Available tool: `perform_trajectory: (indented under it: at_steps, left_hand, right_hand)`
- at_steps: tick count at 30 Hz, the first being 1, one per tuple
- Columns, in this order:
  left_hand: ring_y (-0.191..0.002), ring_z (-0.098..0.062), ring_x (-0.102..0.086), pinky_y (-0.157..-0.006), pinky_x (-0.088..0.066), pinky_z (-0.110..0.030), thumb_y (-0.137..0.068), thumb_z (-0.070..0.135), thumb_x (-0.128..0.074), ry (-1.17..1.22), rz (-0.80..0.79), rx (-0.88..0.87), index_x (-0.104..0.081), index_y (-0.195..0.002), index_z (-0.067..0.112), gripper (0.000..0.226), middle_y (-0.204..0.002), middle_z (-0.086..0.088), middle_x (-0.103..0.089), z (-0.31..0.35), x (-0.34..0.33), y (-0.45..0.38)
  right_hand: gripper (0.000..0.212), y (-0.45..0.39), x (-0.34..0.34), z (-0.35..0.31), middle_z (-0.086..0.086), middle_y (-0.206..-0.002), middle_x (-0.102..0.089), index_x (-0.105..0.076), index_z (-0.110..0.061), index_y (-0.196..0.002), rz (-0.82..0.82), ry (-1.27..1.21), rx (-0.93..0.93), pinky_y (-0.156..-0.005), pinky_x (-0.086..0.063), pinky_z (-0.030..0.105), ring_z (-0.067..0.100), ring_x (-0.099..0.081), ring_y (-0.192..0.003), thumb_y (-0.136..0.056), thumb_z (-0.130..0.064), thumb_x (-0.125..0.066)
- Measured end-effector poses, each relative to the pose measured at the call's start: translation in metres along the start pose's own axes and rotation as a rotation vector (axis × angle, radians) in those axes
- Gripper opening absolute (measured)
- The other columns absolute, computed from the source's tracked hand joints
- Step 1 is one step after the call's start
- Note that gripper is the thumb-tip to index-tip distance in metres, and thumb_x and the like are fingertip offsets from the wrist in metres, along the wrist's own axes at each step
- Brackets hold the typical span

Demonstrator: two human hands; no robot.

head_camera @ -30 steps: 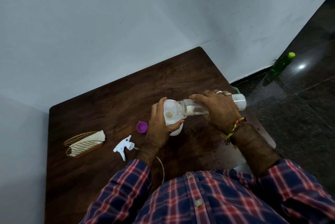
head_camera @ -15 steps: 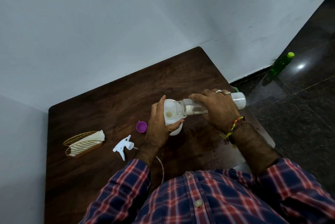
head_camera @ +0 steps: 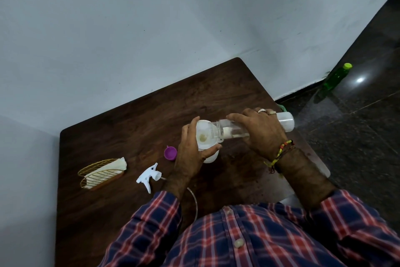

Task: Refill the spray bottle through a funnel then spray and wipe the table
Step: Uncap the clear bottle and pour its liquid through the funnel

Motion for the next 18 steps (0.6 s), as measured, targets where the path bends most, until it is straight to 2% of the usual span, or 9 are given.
perform_trajectory:
  at_steps: [9,18]
  left_hand:
    - [-0.119,-0.004,-0.036,-0.092,-0.037,-0.024,-0.068,0.043,-0.084,0.016,0.02,0.009,-0.031,-0.146,0.019,0.097,-0.14,-0.001,-0.038,0.0015,0.0006,0.0]
    - [-0.118,-0.005,-0.039,-0.09,-0.038,-0.021,-0.068,0.042,-0.085,0.037,0.015,0.01,-0.033,-0.144,0.02,0.095,-0.139,0.001,-0.039,0.0003,0.0003,-0.0008]
  right_hand:
    - [0.063,0.001,0.0009,-0.0005,-0.004,-0.114,-0.064,-0.051,-0.039,-0.134,-0.027,-0.047,-0.024,-0.096,-0.042,0.046,0.025,-0.061,-0.105,-0.078,-0.025,-0.076]
    - [0.062,-0.0009,0.0017,-0.0008,-0.004,-0.112,-0.065,-0.052,-0.039,-0.131,-0.014,-0.028,-0.018,-0.092,-0.045,0.045,0.025,-0.062,-0.102,-0.076,-0.027,-0.078]
Point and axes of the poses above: each hand's wrist, its own y-axis away from the middle knuckle, its own x-axis out of the back of the hand, z = x × y, the point moved 1 cm from there along -y, towards the middle knuckle
